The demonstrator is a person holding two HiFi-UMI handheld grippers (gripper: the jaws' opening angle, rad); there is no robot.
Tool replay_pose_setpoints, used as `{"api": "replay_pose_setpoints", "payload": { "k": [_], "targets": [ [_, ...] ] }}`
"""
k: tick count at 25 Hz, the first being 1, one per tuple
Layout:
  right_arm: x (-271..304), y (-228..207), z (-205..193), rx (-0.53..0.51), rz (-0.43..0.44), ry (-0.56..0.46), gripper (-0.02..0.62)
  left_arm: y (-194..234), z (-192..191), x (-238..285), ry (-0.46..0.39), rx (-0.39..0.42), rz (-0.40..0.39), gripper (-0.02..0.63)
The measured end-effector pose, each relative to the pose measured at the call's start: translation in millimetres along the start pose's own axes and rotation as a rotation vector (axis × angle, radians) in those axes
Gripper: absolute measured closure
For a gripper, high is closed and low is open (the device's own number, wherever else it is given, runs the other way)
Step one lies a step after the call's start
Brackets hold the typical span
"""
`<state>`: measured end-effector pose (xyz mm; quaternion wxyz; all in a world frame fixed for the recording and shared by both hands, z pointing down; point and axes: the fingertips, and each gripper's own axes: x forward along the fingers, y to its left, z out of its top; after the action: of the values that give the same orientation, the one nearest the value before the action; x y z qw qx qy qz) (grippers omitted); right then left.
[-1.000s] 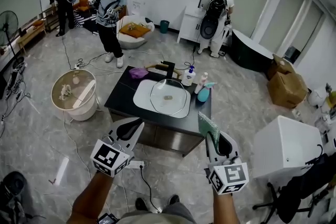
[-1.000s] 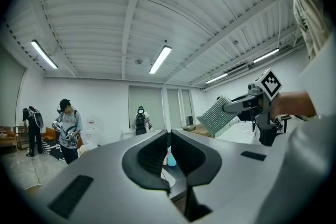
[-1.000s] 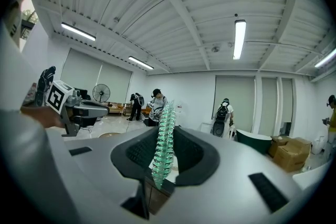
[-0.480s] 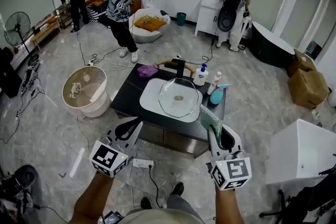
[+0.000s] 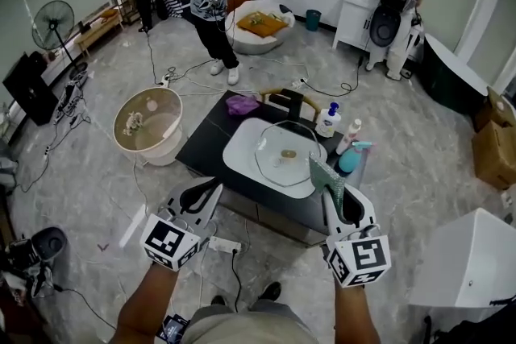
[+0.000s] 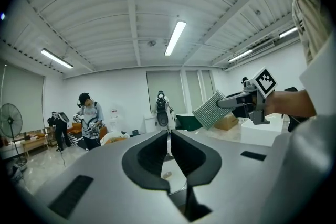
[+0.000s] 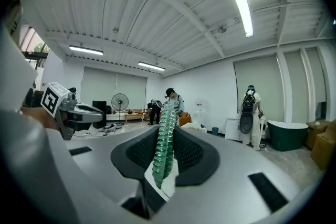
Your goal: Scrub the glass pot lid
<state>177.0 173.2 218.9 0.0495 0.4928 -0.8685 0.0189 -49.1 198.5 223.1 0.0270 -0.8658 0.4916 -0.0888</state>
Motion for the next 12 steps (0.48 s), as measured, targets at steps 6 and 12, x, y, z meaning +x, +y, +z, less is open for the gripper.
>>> {"api": "replay_pose_setpoints", "payload": {
  "k": [6, 12],
  "targets": [
    [23.9, -26.9, -6.0, 0.006, 0.034, 0.013, 0.508, 7.8, -9.8, 21.6, 0.042, 0.009, 0.038, 0.571],
    [31.5, -46.2, 2.0, 0.002, -0.001, 0.002, 0.508, 16.1, -1.9, 46.2, 0.024, 0.006, 0.022, 0.571]
  ]
}}
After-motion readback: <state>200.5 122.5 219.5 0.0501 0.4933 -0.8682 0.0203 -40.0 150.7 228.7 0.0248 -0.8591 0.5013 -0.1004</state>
